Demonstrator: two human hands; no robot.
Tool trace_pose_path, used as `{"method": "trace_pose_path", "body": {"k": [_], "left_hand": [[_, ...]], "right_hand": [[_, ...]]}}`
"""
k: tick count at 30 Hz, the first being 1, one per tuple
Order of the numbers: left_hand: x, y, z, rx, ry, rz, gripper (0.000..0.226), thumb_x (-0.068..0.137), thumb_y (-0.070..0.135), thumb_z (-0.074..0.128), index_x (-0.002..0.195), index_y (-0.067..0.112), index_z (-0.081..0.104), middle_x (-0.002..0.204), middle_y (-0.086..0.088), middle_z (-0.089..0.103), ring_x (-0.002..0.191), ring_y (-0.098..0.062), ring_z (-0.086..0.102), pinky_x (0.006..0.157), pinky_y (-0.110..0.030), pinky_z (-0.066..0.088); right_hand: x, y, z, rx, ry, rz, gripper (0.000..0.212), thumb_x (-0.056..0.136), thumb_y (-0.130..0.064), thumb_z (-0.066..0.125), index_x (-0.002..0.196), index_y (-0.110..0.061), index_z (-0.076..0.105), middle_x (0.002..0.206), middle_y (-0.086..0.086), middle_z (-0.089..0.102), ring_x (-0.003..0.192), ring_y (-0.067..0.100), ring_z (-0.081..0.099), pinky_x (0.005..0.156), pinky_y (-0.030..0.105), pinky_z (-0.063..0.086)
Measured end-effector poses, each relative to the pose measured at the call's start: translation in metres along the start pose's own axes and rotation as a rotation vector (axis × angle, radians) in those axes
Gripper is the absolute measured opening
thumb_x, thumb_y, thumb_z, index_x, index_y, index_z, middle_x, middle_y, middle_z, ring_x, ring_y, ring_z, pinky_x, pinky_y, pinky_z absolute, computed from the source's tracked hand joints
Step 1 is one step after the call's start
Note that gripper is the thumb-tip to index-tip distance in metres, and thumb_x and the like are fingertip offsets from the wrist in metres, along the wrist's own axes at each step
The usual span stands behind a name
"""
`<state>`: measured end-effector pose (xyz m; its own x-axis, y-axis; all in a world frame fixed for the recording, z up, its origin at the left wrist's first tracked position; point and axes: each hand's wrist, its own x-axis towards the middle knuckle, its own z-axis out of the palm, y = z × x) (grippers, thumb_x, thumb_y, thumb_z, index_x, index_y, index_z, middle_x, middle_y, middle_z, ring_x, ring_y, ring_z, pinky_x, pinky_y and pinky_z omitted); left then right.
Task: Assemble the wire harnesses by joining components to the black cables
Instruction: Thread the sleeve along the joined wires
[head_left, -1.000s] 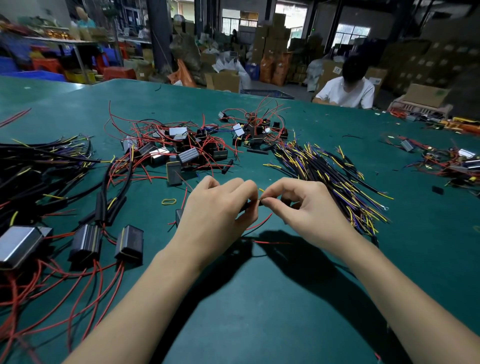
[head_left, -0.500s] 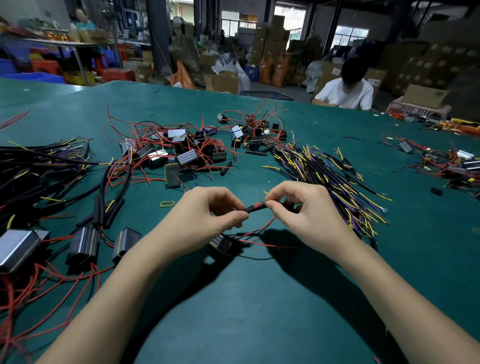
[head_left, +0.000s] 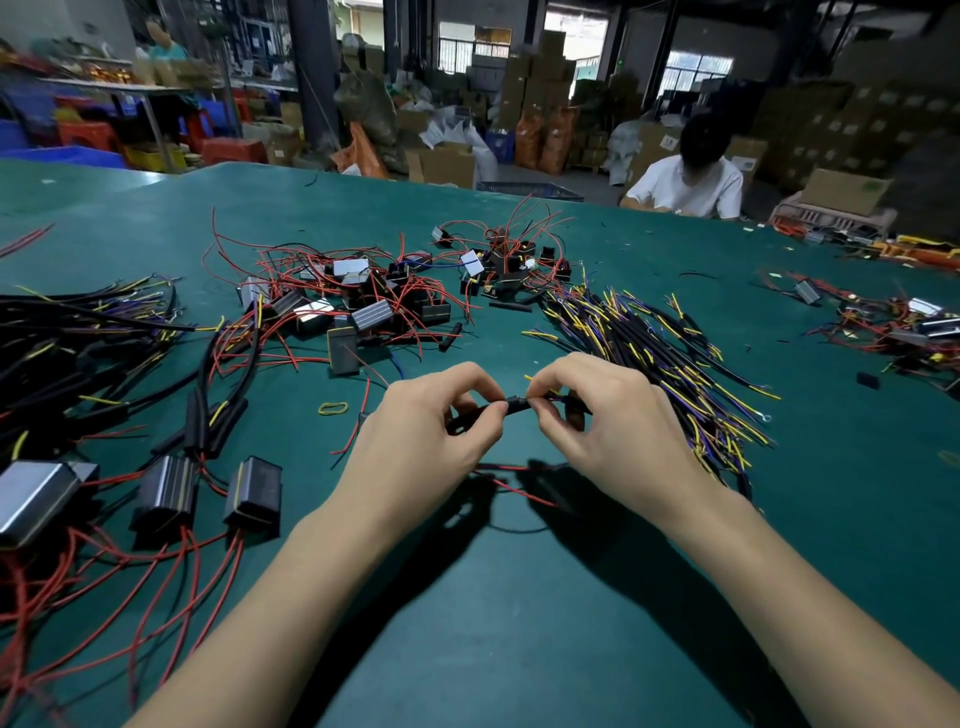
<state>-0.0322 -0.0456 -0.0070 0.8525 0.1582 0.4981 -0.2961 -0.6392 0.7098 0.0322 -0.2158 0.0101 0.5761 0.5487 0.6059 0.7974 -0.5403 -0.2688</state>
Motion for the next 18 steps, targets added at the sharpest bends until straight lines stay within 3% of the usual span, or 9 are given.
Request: {"method": "trace_pose_path", "body": {"k": [6,9,13,18], "left_hand": [[0.0007,-0.0020,-0.0031,0.121,-0.003,-0.017,0.006,0.082,0.029,0.067,0.078,0.032,0.065,0.063,0.010,0.057,0.059,-0.016,0.049,0.060,-0.034,0.048],[0.0018,-0.0034,-0.0037,0.049,-0.027,-0.033,0.004,0.081,0.036,0.065,0.078,0.033,0.066,0.064,0.008,0.057,0.058,-0.020,0.049,0.061,-0.038,0.050],[0.0018,-0.0054,-0.0025,-0.058,-0.074,-0.034,0.006,0.084,0.039,0.066,0.079,0.035,0.067,0.060,0.011,0.054,0.053,-0.016,0.042,0.056,-0.030,0.039],[0.0013,-0.0086,-0.0015,-0.064,-0.092,-0.037,0.006,0.085,0.037,0.067,0.079,0.035,0.069,0.057,0.005,0.053,0.050,-0.014,0.037,0.054,-0.030,0.036]], "right_hand": [[-0.0006,0.0018,0.0045,0.121,-0.030,-0.021,0.002,0.087,-0.016,0.063,0.086,-0.017,0.062,0.088,-0.010,0.060,0.073,0.016,0.059,0.065,0.043,0.050],[-0.0004,0.0053,0.0049,0.203,-0.043,-0.014,0.002,0.087,-0.015,0.061,0.085,-0.016,0.062,0.088,-0.009,0.059,0.073,0.016,0.058,0.066,0.044,0.049],[0.0002,0.0066,0.0046,0.175,-0.057,-0.036,0.004,0.086,-0.019,0.059,0.086,-0.017,0.062,0.087,-0.010,0.058,0.074,0.017,0.058,0.065,0.045,0.049],[0.0008,0.0078,0.0045,0.261,-0.074,-0.023,0.005,0.086,-0.006,0.067,0.084,-0.010,0.068,0.084,-0.002,0.062,0.073,0.001,0.053,0.066,0.017,0.040]]}}
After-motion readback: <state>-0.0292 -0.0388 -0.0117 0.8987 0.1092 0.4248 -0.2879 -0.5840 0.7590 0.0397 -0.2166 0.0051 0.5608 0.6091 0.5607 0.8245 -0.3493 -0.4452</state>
